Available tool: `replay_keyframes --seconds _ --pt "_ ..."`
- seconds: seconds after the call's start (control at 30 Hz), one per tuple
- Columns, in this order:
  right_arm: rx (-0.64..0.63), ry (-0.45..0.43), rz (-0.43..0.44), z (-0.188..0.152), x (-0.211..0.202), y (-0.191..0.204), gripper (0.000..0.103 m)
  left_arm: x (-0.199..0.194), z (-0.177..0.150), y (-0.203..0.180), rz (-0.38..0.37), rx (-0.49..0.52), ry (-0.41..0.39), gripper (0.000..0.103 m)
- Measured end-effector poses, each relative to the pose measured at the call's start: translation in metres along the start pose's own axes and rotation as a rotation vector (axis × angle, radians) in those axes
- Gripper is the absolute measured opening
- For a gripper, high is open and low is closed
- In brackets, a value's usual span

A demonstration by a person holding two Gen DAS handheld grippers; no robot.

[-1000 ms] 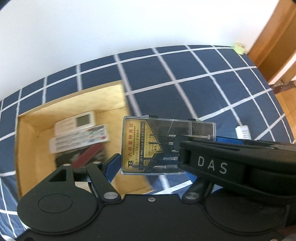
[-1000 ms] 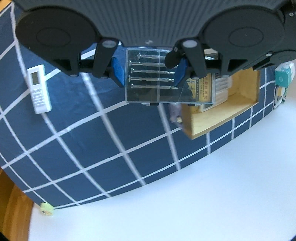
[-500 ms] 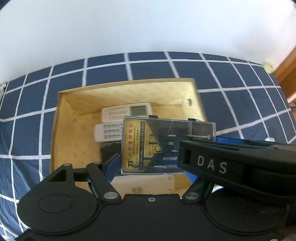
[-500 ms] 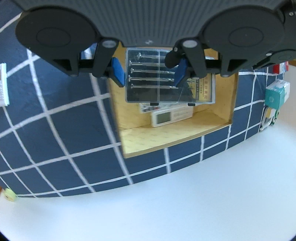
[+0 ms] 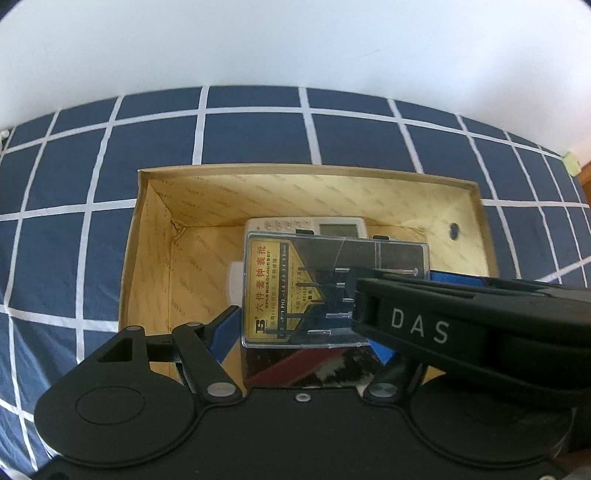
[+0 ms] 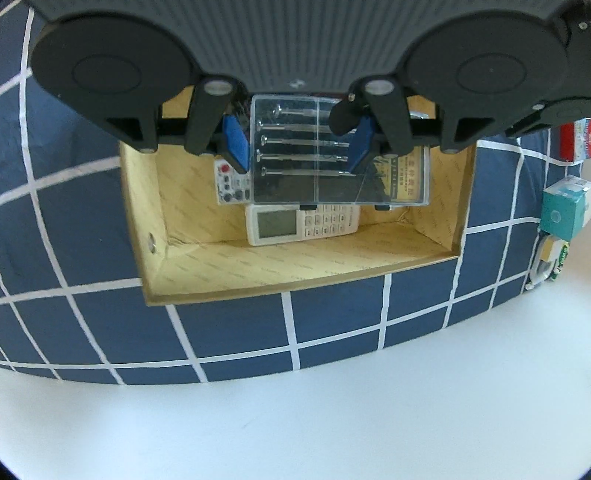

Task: Organize objects
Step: 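Lift the screwdriver case with both grippers and carry it over the box, then lower the screwdriver case with both grippers into the box onto the remotes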

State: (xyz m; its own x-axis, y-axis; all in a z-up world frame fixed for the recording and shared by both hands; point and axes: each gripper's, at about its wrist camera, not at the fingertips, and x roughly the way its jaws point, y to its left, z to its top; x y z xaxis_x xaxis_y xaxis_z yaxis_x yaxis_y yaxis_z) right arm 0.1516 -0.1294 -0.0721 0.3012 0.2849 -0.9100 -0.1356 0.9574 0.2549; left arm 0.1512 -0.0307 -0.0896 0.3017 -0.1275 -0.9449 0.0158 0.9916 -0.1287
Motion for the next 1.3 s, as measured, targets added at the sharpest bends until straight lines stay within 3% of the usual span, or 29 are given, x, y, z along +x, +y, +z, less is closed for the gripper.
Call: replay_keyframes --seconds 0.63,1.3 --pt "-0.017 0.103 -0.024 0.042 0.087 -0.010 0.057 0.081 0.034 0.015 -0.026 -0.039 0.089 0.071" --pt "0.004 0.129 -0.013 0.052 0.110 -0.015 0.060 0.094 0.040 0.020 -0.033 -0.053 0.115 0.074"
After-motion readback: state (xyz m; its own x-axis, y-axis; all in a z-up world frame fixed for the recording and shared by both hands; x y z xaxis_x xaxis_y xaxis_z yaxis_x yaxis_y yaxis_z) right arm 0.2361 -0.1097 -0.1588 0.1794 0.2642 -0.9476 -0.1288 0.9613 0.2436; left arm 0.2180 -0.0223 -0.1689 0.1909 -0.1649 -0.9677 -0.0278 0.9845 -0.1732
